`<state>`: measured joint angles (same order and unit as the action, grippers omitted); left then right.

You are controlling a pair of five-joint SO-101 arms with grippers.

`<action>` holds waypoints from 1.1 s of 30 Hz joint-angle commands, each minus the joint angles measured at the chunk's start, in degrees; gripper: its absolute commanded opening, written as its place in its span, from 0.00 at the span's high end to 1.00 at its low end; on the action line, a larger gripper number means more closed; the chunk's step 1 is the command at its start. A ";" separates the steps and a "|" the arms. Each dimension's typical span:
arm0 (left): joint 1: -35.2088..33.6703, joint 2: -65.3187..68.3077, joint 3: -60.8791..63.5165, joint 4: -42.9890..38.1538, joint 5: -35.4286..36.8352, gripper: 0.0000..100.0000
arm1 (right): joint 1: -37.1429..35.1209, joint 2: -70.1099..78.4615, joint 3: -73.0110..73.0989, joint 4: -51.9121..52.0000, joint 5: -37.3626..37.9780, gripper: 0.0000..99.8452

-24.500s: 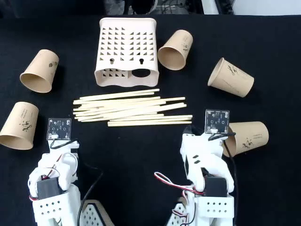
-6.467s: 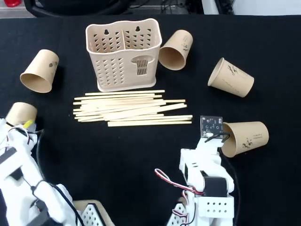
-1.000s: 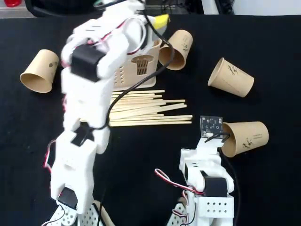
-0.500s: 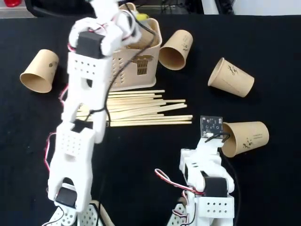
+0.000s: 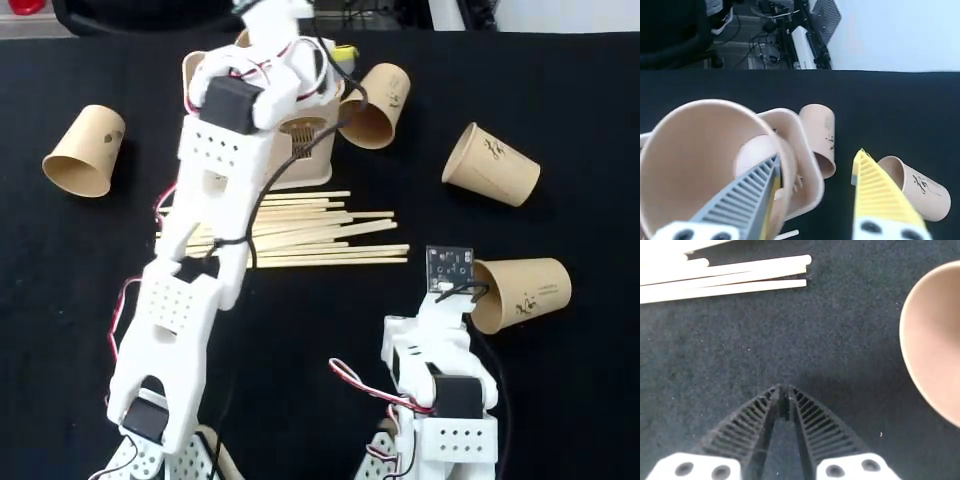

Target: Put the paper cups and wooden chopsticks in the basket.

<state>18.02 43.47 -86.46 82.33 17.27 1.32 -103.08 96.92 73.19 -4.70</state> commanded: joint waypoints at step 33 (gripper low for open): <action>-46.99 -21.10 4.18 18.64 -9.23 0.75 | 0.35 -2.86 -0.31 0.26 0.09 0.98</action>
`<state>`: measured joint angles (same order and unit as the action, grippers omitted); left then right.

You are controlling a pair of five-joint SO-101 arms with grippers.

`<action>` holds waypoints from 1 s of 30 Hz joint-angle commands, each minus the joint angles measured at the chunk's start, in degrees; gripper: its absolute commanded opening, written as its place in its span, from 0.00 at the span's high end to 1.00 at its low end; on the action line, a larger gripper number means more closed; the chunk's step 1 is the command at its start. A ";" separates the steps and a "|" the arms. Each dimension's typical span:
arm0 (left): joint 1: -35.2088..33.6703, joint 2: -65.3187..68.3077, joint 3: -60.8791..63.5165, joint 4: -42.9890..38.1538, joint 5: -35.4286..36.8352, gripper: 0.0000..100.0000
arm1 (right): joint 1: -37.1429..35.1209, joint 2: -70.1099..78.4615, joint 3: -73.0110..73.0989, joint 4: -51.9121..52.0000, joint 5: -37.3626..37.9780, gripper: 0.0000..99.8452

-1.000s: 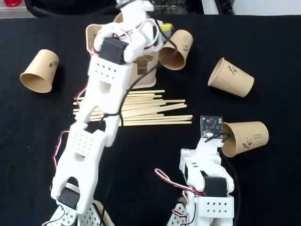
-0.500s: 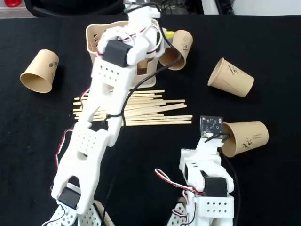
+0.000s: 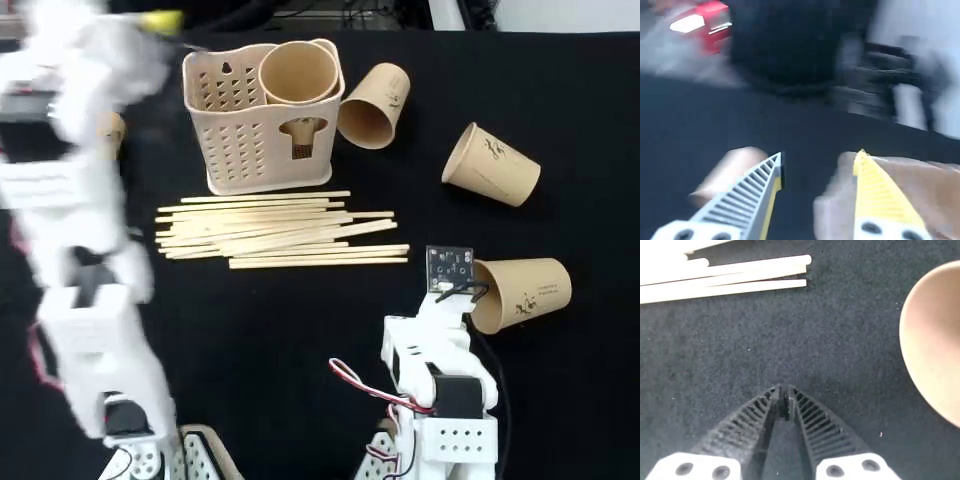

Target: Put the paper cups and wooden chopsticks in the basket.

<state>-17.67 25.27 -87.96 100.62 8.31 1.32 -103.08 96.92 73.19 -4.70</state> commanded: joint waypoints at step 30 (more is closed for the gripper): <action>-15.69 -61.71 113.01 -14.95 -18.73 0.73 | 0.35 -2.86 -0.31 0.26 0.09 0.98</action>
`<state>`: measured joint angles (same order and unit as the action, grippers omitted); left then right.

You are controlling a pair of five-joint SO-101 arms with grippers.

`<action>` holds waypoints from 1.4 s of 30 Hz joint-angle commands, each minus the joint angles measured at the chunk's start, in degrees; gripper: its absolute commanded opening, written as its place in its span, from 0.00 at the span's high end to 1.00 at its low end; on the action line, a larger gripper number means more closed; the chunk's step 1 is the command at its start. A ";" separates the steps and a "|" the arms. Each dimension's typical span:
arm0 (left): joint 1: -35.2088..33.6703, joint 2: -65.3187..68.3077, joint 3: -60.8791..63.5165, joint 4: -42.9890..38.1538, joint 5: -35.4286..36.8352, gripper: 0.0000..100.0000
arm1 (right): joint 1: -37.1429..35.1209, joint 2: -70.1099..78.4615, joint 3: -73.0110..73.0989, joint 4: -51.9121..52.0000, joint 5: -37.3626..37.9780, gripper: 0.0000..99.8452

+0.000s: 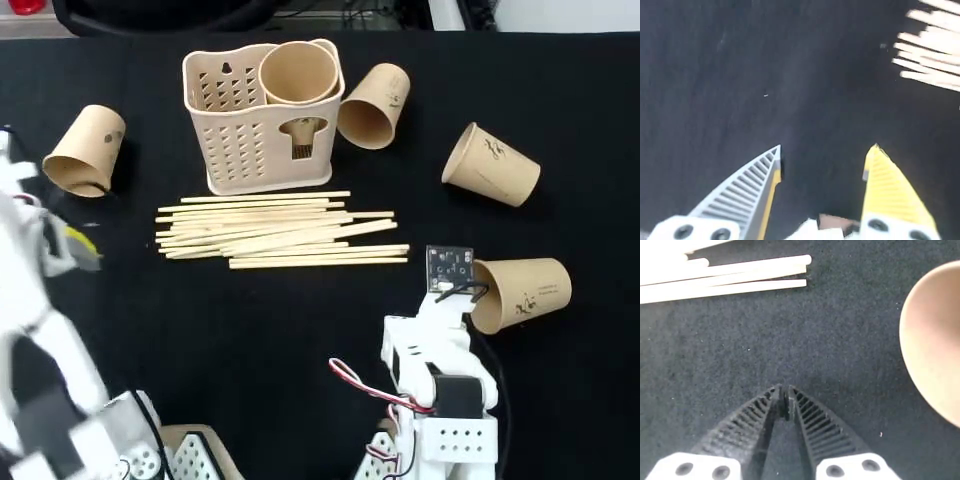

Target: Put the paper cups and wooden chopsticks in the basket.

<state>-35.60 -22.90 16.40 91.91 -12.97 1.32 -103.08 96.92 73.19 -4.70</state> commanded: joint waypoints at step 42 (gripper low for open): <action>9.45 23.38 12.79 -79.12 38.59 0.74 | 0.35 -2.86 -0.31 0.26 0.00 0.98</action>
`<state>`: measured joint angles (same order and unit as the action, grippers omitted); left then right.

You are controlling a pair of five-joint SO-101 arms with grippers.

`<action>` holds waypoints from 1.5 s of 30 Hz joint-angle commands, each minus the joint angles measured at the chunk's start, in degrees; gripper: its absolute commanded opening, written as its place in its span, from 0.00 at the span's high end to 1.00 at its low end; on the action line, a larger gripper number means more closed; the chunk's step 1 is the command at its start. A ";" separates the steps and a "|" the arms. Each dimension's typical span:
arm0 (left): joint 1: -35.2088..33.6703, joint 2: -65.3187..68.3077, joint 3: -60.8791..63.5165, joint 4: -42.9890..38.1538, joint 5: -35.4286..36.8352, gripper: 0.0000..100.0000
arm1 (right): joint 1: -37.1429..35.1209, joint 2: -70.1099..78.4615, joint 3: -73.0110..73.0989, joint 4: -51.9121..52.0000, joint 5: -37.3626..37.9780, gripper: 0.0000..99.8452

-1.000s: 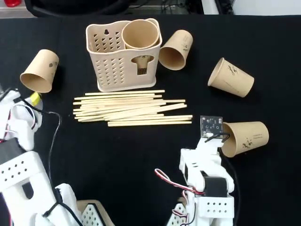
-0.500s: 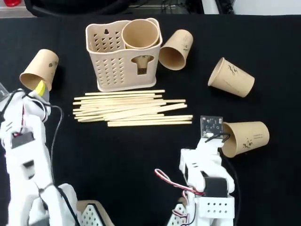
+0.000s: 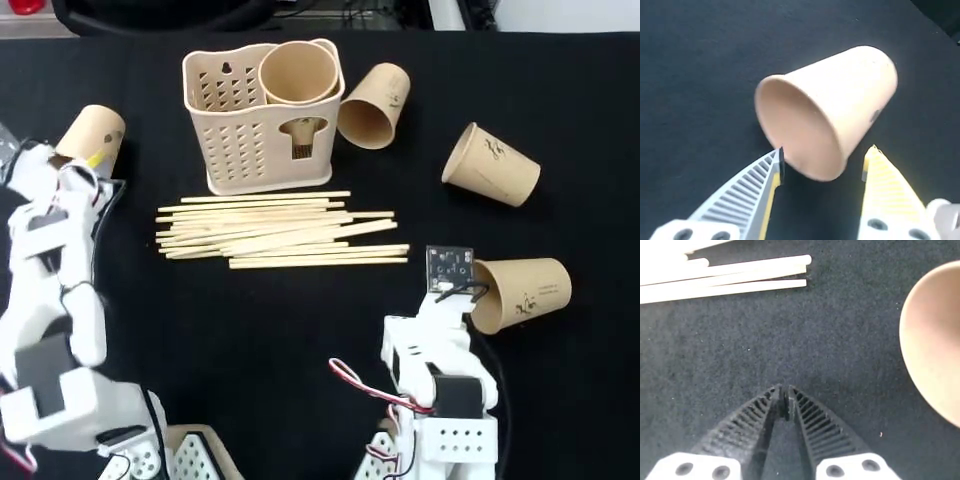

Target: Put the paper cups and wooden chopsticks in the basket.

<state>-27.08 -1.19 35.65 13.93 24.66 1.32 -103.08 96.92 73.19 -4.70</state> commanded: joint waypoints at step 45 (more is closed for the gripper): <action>16.22 7.56 -93.85 86.86 -46.42 0.97 | 0.35 -2.86 -0.31 0.26 -0.09 0.98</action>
<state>-13.45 7.34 -50.07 98.68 -19.56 1.32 -103.08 96.92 73.19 -4.70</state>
